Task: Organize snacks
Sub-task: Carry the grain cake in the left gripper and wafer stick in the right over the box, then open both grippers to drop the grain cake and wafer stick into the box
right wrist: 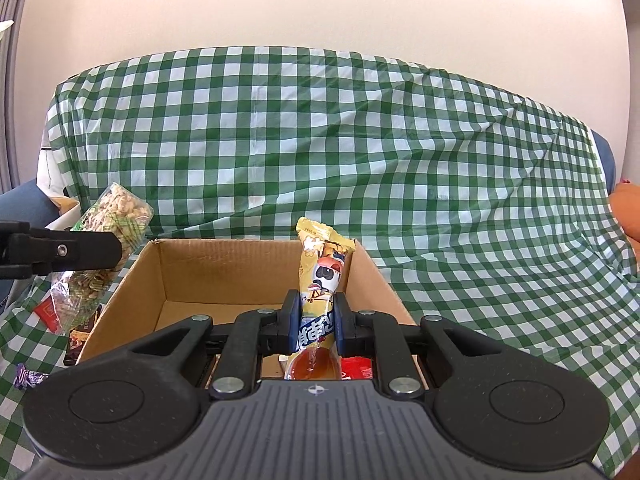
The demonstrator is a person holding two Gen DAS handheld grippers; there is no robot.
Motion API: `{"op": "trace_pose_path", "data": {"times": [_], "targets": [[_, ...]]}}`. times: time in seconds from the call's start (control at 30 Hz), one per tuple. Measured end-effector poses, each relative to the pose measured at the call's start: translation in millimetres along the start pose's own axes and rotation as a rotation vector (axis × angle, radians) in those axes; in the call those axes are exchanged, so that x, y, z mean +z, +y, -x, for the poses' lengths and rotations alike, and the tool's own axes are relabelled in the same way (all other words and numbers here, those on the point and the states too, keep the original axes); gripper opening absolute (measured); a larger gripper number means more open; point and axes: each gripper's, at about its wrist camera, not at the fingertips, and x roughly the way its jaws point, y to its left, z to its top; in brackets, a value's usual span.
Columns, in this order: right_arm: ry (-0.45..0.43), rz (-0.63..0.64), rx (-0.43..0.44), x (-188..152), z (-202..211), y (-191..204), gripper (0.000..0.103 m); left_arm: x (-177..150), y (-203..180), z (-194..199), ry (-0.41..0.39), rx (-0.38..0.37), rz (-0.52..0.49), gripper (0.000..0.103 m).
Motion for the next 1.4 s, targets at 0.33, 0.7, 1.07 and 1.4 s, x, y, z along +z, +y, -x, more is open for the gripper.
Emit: {"op": "trace_pose_path", "data": {"times": [0.33, 0.7, 1.07, 1.4], "targets": [[-0.011, -0.007, -0.036, -1, 2, -1, 0.017, 0, -3, -1, -0.004, -0.024, -0.013, 0.083], [-0.031, 0.003, -0.065, -2, 4, 0, 0.017, -1, -12, -2, -0.02, -0.059, -0.036, 0.083], [-0.066, -0.008, -0.099, -4, 11, 1, 0.02, -3, -26, -7, -0.006, -0.109, -0.057, 0.087], [-0.08, -0.026, -0.138, -3, 11, 7, 0.054, -1, -16, -3, -0.02, -0.061, -0.045, 0.095]]}}
